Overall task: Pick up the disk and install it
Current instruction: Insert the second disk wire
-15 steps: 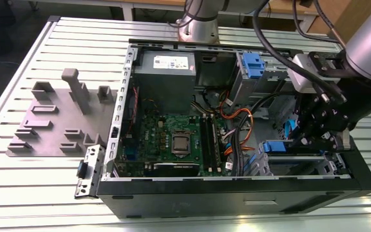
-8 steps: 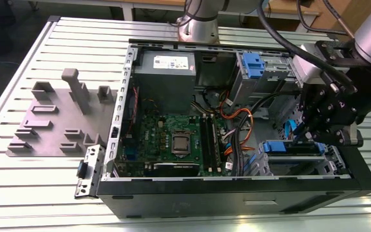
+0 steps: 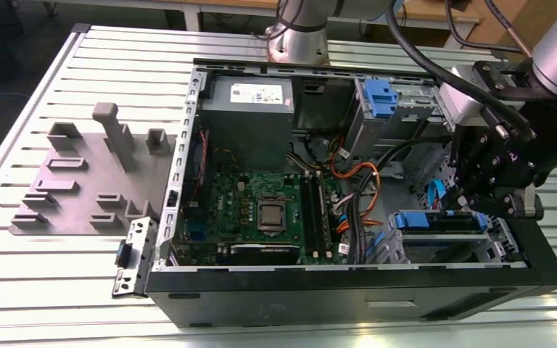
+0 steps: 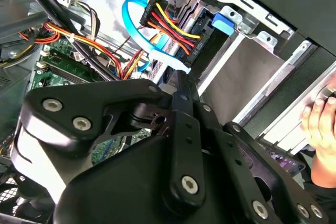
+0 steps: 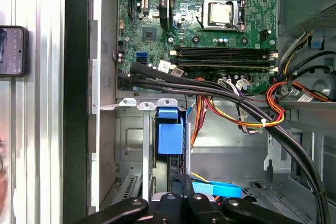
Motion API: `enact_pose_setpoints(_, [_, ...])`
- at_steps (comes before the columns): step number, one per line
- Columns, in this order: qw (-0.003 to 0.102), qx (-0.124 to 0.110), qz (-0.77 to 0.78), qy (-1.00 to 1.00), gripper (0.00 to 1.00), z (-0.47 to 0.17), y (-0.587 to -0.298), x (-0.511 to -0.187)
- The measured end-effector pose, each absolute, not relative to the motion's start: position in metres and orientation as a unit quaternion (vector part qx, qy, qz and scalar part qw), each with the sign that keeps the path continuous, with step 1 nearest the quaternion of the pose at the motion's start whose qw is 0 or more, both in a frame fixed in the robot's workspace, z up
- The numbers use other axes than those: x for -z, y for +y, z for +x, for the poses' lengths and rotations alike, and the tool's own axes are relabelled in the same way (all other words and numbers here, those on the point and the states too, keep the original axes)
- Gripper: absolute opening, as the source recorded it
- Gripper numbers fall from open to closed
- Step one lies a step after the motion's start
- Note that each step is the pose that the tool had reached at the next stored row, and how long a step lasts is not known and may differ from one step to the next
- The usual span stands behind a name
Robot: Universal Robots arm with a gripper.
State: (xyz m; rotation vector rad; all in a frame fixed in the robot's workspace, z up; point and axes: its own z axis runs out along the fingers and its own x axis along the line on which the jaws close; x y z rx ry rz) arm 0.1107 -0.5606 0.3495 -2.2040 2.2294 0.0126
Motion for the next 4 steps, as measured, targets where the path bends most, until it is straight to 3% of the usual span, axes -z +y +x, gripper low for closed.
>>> enact_pose_setpoints(4, [0.003, -0.004, -0.703, 0.711, 0.11, 0.1107, -0.5604, -0.3495])
